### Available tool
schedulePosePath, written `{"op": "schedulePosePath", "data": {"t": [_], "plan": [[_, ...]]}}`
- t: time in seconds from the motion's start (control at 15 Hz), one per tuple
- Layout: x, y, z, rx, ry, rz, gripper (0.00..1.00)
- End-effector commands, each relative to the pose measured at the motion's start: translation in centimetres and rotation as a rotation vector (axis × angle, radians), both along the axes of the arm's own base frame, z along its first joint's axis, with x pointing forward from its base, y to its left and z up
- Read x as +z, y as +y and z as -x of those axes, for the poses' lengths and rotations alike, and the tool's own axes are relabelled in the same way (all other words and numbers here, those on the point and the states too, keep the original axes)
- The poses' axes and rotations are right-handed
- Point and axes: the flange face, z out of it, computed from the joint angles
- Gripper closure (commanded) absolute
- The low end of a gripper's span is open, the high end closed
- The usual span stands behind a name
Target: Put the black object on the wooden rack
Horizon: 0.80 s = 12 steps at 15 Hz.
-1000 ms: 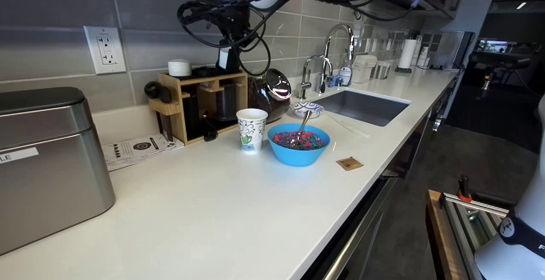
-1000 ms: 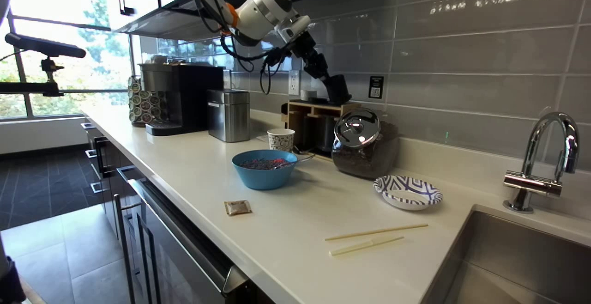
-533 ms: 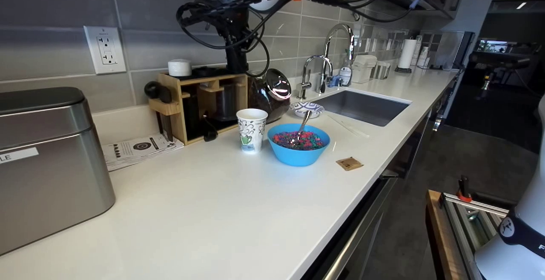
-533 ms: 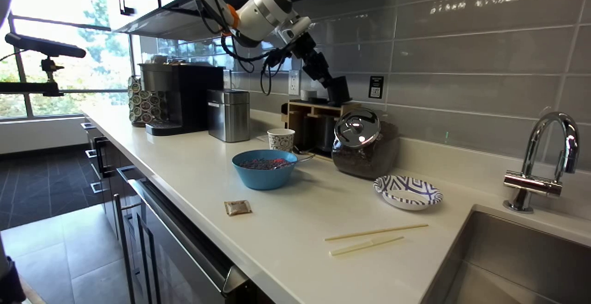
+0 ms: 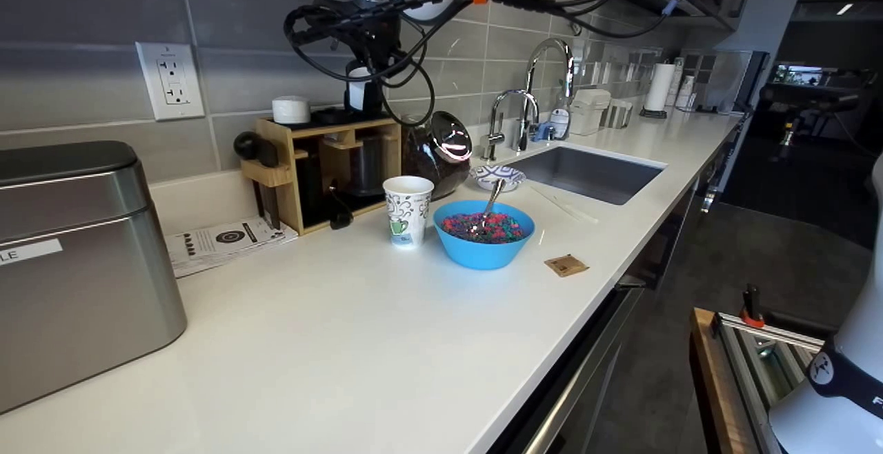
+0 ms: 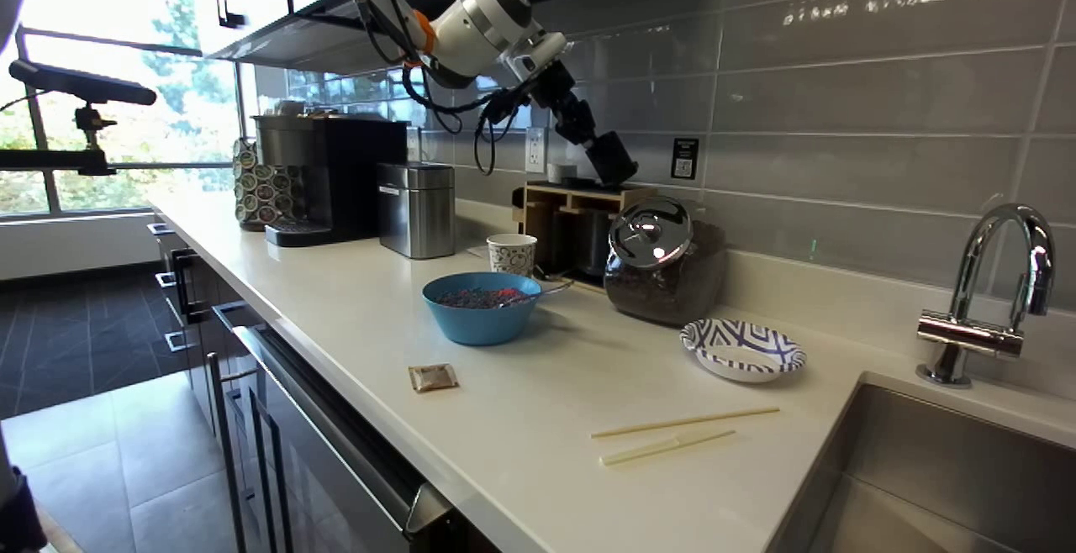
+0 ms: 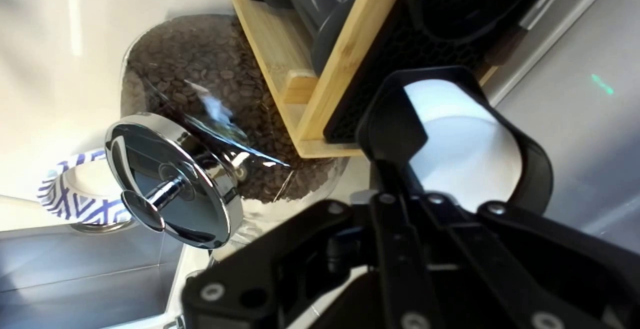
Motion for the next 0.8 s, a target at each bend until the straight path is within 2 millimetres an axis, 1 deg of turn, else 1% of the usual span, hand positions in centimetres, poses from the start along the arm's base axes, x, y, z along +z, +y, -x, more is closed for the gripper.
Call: {"op": "schedulePosePath", "data": {"t": [0.0, 0.2, 0.47, 0.73], "plan": [[-0.3, -0.1, -0.6, 0.021, -0.013, 0.003, 1.00], [-0.2, -0.2, -0.6, 0.017, -0.017, -0.008, 1.00], [0.6, 0.1, -0.5, 0.015, -0.013, -0.063, 1.00], [1.7, 0.1, -0.7, -0.005, -0.014, -0.140, 1.00]]}}
